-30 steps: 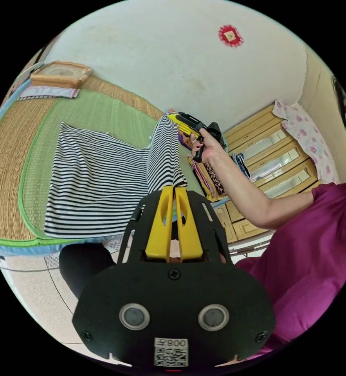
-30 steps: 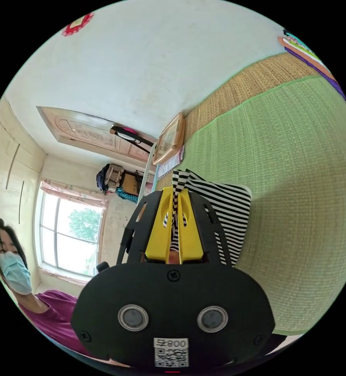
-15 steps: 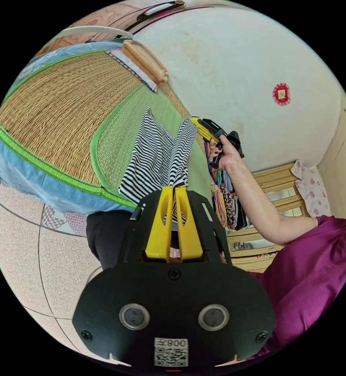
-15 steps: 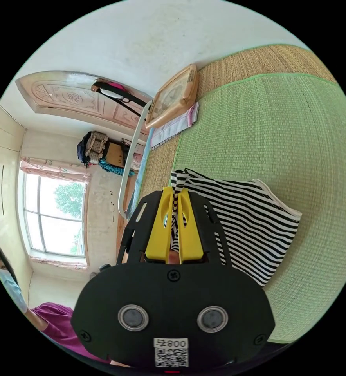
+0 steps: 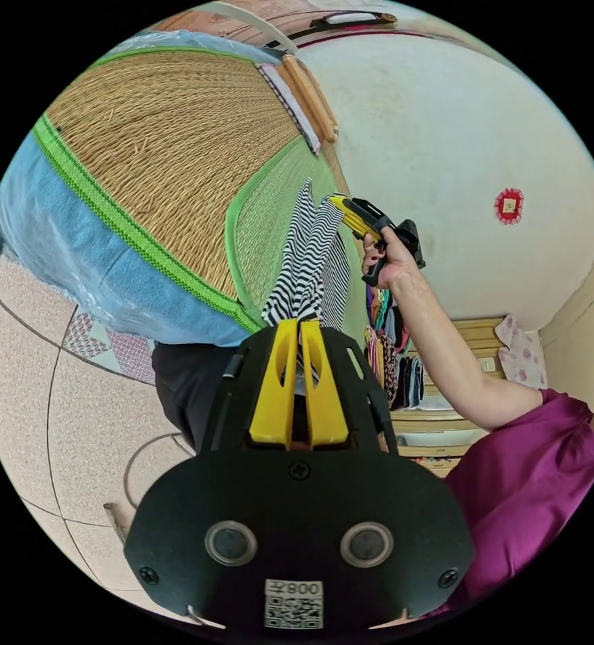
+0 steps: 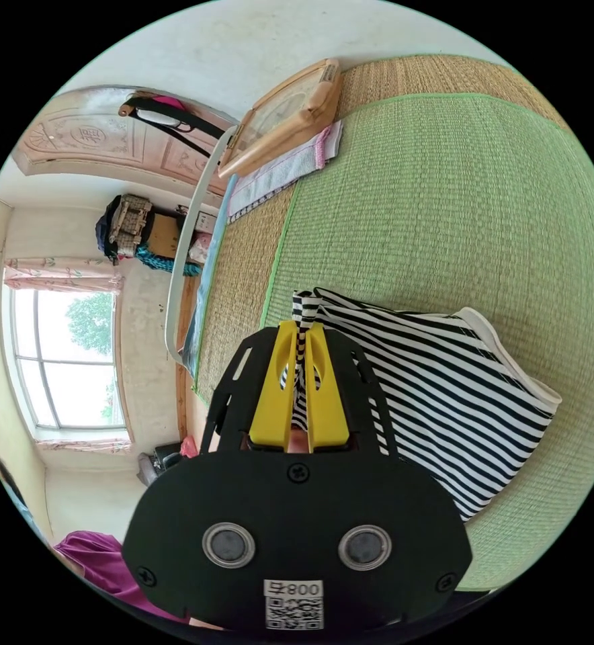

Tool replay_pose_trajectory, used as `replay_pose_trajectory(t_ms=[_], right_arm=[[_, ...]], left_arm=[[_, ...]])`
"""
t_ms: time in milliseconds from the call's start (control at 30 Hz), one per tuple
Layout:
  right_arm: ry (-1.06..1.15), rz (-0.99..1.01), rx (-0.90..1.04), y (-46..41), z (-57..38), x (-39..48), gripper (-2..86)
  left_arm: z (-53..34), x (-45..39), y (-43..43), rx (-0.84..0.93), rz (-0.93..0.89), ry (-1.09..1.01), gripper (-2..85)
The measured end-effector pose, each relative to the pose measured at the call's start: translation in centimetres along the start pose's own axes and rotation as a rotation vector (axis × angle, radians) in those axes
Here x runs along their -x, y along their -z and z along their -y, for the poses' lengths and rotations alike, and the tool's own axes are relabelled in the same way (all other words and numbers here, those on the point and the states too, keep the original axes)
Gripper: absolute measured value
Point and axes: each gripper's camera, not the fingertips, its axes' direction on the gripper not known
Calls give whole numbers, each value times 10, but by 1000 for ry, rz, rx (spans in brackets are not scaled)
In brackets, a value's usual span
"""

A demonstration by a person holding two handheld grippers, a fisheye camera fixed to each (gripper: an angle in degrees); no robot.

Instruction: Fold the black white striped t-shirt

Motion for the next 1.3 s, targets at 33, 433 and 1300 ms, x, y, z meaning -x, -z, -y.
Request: replay_pose_trajectory(t_ms=[33, 433, 1300], right_arm=[[2, -9, 4, -5, 3, 2, 18], [57, -53, 34, -36, 14, 33, 27], [135, -179, 67, 5, 5, -2, 29]], left_arm=[[1, 1, 3, 3, -3, 4, 5], [14, 13, 54, 11, -75, 50, 7], [-8, -24, 92, 46, 102, -56, 6]])
